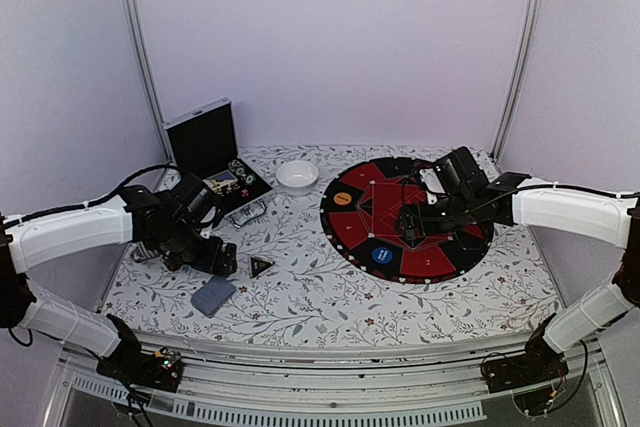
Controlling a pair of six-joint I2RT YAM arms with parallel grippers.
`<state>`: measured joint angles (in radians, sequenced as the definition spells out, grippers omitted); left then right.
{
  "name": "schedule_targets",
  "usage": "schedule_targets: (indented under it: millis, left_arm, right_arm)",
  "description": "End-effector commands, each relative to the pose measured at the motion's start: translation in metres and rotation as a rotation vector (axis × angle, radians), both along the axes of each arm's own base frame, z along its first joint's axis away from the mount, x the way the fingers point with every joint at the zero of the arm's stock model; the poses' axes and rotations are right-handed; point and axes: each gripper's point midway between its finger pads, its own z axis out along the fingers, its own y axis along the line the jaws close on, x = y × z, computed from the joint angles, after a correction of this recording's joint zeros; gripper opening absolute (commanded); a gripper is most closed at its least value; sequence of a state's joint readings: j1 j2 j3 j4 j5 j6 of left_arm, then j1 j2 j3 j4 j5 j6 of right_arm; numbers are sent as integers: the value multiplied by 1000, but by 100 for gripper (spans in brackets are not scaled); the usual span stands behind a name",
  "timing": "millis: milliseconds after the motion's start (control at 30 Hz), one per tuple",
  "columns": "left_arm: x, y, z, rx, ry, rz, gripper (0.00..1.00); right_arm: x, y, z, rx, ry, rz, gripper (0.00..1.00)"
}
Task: Distribute texas hold em gaming equipment
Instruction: Pick up the poker chip from the pile of poker chips.
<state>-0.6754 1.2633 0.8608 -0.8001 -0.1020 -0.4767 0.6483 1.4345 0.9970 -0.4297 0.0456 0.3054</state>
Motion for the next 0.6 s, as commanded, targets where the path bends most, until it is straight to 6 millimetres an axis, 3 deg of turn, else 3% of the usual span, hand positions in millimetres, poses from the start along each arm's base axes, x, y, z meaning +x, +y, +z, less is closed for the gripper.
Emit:
schedule_targets:
  millis: [0,233,433,567]
  left_arm:
    - [30,18,1,-3,-63,114,98]
    - [65,59,17,-48,-147,276,98]
    - [64,104,12,-122,-178,527,96]
    - [59,121,9,-136,-218,620,98]
  right_arm:
    - [-5,0,-6,-7,-5,22,96]
    - [-9,-4,-15,-17,10,19,97]
    - [-7,-2,-20,-27,15,26,97]
    - [-7,-1,-22,-26,22,30,97]
